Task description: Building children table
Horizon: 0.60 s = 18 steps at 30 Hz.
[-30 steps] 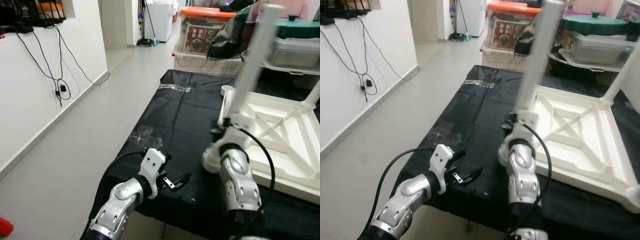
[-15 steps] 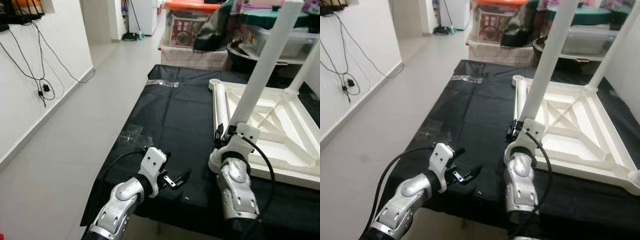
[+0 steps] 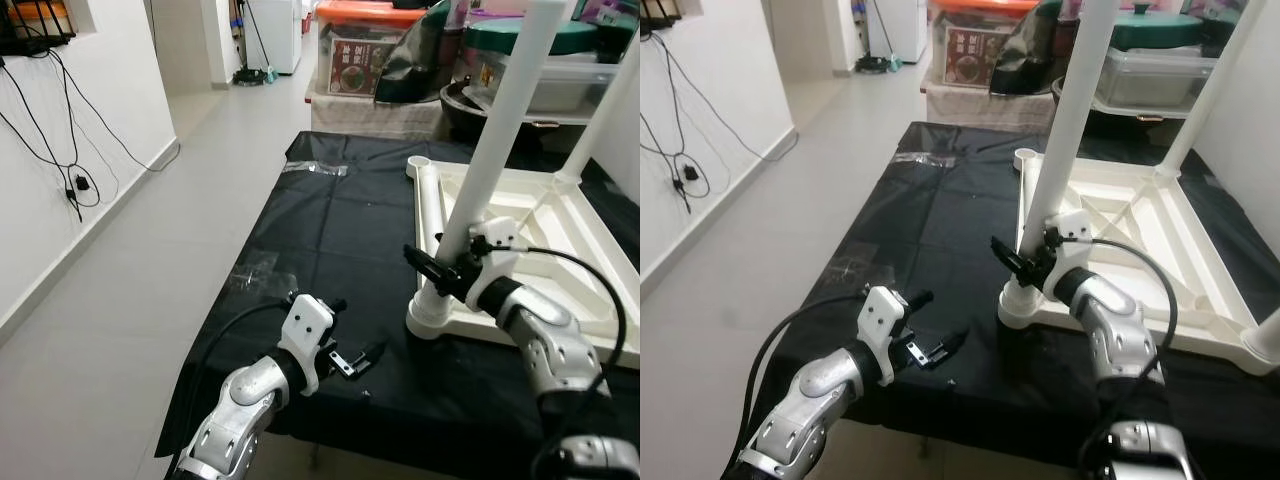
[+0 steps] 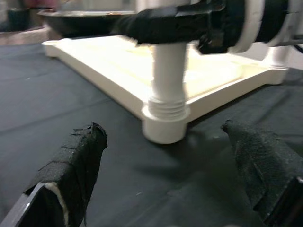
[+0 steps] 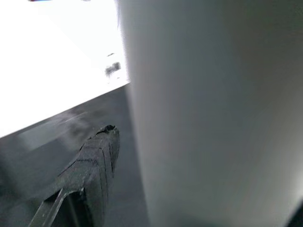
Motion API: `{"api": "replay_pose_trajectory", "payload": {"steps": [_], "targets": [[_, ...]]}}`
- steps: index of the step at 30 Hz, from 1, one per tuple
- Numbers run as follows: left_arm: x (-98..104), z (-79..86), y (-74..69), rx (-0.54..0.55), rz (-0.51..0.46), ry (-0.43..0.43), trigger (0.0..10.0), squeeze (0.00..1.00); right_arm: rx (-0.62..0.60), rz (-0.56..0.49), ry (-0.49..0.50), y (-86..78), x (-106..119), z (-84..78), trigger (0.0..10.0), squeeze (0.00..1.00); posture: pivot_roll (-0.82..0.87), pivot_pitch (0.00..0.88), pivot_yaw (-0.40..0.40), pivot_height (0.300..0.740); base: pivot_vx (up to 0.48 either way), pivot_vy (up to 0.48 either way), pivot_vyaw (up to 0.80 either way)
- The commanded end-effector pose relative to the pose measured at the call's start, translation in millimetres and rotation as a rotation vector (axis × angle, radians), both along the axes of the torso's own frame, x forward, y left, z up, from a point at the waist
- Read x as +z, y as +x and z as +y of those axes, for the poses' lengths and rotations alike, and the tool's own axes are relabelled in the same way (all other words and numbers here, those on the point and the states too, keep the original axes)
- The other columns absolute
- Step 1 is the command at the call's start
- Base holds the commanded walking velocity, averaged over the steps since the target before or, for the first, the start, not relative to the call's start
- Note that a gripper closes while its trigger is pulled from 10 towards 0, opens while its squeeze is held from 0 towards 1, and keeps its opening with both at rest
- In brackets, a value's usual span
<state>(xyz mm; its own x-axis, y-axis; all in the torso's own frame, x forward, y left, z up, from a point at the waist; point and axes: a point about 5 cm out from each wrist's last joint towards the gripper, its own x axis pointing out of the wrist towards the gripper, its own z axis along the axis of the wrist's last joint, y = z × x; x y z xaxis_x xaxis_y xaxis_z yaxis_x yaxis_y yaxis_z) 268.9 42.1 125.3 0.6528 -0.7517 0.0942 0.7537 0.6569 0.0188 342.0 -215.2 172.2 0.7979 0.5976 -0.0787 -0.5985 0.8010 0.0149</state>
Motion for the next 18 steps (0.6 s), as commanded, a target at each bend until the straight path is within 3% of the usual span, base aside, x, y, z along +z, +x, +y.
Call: {"api": "replay_pose_trajectory", "payload": {"steps": [1, 2, 3, 6, 12, 13, 16, 18], "targets": [[3.3, -0.1, -2.5, -0.011, -0.021, -0.016, 10.0, 0.0, 0.086, 0.043, 0.005, 0.4, -4.4, 9.7, 10.0, 0.0, 0.06, 0.0, -0.043, 0.74, 0.0, 0.0, 0.0], [3.9, -0.9, -4.2, -0.015, -0.036, -0.012, 10.0, 0.0, 0.266, 0.077, 0.023, -1.0, -6.1, 22.6, 10.0, 0.0, 0.08, 0.0, -0.059, 0.74, 0.0, 0.0, 0.0], [3.9, -0.9, -4.2, -0.015, -0.036, -0.012, 10.0, 0.0, 0.266, 0.077, 0.023, -1.0, -6.1, 22.6, 10.0, 0.0, 0.08, 0.0, -0.059, 0.74, 0.0, 0.0, 0.0], [3.6, -1.7, -5.5, -0.016, -0.039, -0.008, 10.0, 0.0, 0.426, 0.079, 0.051, -4.7, -6.5, 36.4, 10.0, 0.0, 0.08, 0.0, -0.06, 0.74, 0.0, 0.0, 0.0], [3.3, -1.7, -5.8, -0.016, -0.039, -0.008, 10.0, 0.0, 0.492, 0.079, 0.079, -5.4, -4.8, 41.5, 10.0, 0.0, 0.08, 0.0, -0.06, 0.74, 0.0, 0.0, 0.0], [2.6, -1.7, -5.6, -0.018, -0.034, -0.007, 10.0, 0.0, 0.469, 0.062, 0.076, -4.0, -6.9, 44.3, 0.0, 0.0, 0.08, 0.0, -0.056, 0.74, 0.0, 0.0, 0.0], [1.7, -1.6, -5.2, -0.019, -0.028, -0.005, 10.0, 0.0, 0.438, 0.039, 0.074, -2.4, -9.5, 47.8, 0.0, 0.0, 0.08, 0.0, -0.056, 0.74, 0.0, 0.0, 0.0], [1.3, -1.5, -5.0, -0.019, -0.025, -0.005, 10.0, 0.0, 0.279, -0.001, 0.057, 4.0, -13.5, 43.9, 0.0, 0.0, 0.08, 0.0, -0.056, 0.74, 0.0, 0.0, 0.0]]}}
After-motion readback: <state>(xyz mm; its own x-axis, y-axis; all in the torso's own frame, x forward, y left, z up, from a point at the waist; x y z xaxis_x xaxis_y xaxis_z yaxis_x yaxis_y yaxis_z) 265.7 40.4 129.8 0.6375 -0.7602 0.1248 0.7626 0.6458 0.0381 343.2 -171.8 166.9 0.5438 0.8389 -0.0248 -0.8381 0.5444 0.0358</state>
